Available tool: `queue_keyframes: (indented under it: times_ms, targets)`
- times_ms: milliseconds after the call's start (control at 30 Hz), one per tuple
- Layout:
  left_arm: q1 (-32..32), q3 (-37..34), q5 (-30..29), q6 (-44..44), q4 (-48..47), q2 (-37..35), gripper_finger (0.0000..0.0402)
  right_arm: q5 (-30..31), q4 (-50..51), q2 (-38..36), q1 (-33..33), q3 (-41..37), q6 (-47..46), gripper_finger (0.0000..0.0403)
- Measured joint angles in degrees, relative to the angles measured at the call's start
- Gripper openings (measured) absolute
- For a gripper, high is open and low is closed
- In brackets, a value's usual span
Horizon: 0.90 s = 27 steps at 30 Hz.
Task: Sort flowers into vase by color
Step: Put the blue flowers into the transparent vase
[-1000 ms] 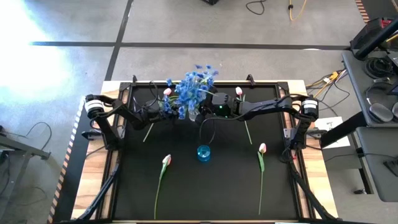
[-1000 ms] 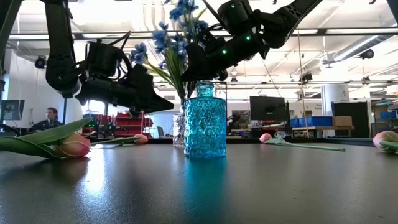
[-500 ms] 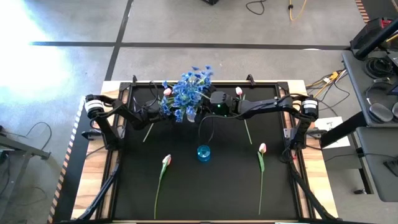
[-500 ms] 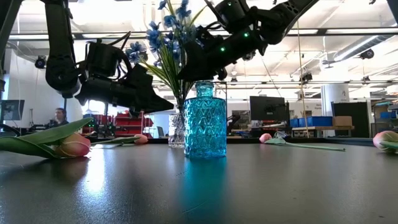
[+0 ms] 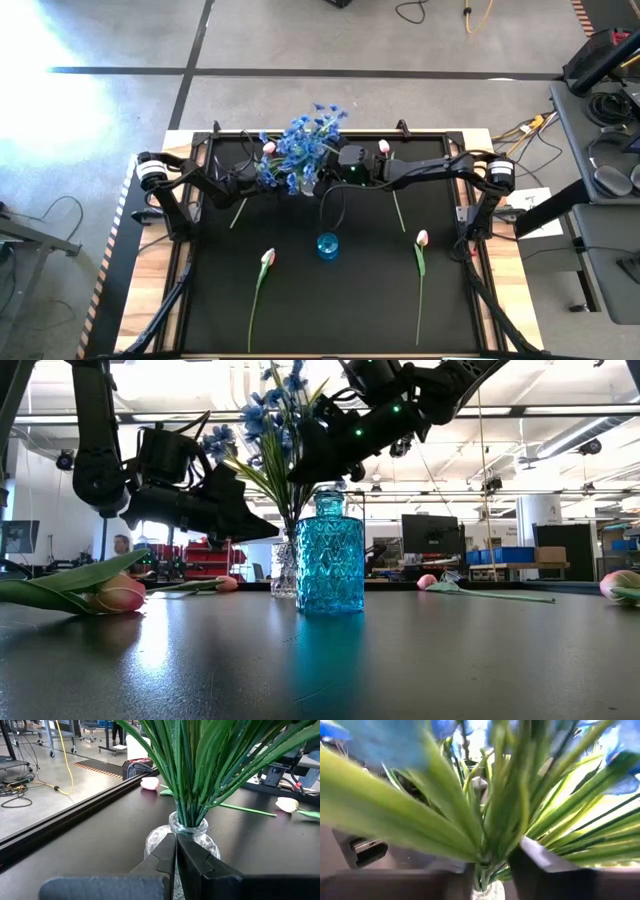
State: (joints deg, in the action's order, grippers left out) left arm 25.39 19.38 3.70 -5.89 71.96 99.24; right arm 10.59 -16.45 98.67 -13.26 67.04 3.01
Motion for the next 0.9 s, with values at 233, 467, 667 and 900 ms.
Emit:
queue_keyframes:
  times_ms: [233,467,667,900]
  targets:
    - [0.00,0.00,0.26,-0.30,-0.01,0.00,0.0000,-0.02,-0.09,0.24,-0.02,-0.82,-0.36,0.0019]
    - [0.00,0.00,0.28,-0.63,-0.05,0.00,0.0000,-0.13,-0.04,1.80,-0.07,-0.93,-0.88,0.0014]
    - [0.00,0.00,0.31,-0.65,-0.11,0.02,0.0000,-0.04,-0.13,2.18,-0.07,-0.93,-1.43,0.0018]
    - [0.00,0.00,0.31,-0.65,-0.13,0.02,0.0000,0.07,-0.33,1.86,-0.02,-0.86,0.54,0.0100]
